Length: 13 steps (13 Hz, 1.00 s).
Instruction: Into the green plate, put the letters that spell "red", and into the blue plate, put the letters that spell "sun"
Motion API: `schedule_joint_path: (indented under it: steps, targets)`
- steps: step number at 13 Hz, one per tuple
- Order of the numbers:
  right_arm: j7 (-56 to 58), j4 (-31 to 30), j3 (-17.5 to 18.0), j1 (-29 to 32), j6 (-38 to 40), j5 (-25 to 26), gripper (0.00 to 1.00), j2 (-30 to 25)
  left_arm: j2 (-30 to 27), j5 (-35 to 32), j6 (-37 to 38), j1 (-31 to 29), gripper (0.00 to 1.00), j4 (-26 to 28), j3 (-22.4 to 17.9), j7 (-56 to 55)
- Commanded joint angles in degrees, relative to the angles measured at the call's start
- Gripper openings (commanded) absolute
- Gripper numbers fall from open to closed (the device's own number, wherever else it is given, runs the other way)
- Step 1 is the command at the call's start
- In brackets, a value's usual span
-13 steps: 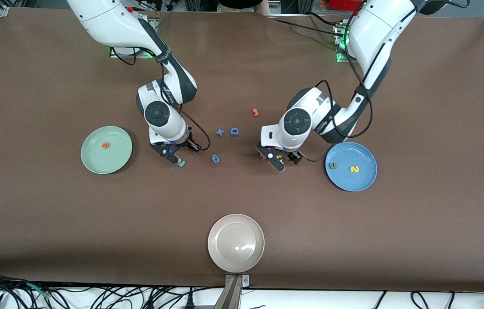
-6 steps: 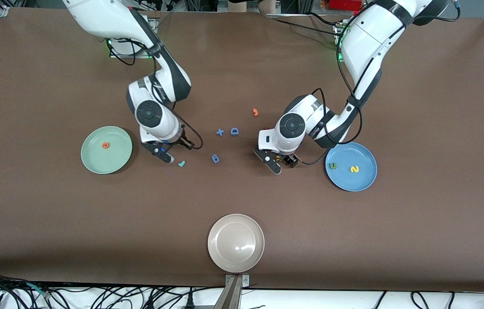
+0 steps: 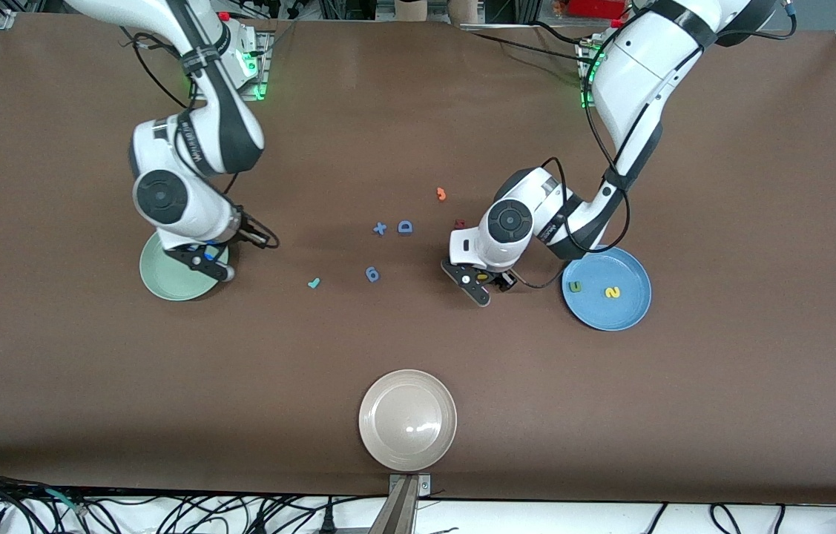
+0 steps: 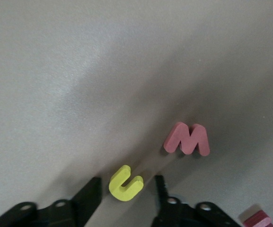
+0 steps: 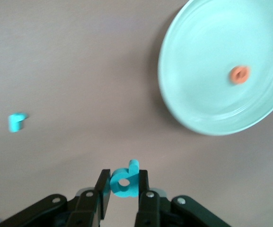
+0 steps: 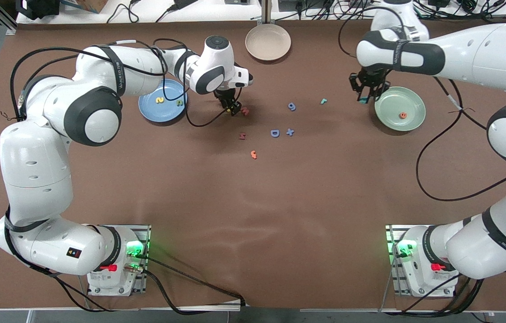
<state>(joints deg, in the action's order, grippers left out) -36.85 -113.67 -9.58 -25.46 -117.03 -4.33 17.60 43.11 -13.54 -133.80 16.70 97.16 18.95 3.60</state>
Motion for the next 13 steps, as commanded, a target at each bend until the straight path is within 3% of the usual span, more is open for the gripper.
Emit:
schedule_joint_path:
  steps: [1,4,7,13]
  targets:
    - [11.4,-3.9,-5.5,-0.1,-0.5,-0.9,0.0,-1.6,0.0,-1.5,0.5,-0.3,0.1,-0.1,0.0,-1.0]
    - [19.2,-10.5,-9.2,0.0,-9.8,-0.9,0.0,-1.1,-2.3,-1.5,3.8,-1.6,0.1,-0.6,0.1,-0.7]
    - [21.3,-14.3,-9.4,0.6,-19.3,-0.9,0.0,1.8,-6.6,-1.5,10.0,-3.9,0.1,-1.1,0.2,-0.4]
    - [23.2,-14.7,-9.4,1.6,-24.1,-0.9,0.02,5.1,-11.6,-0.8,19.2,-14.0,0.12,-1.0,0.6,3.3]
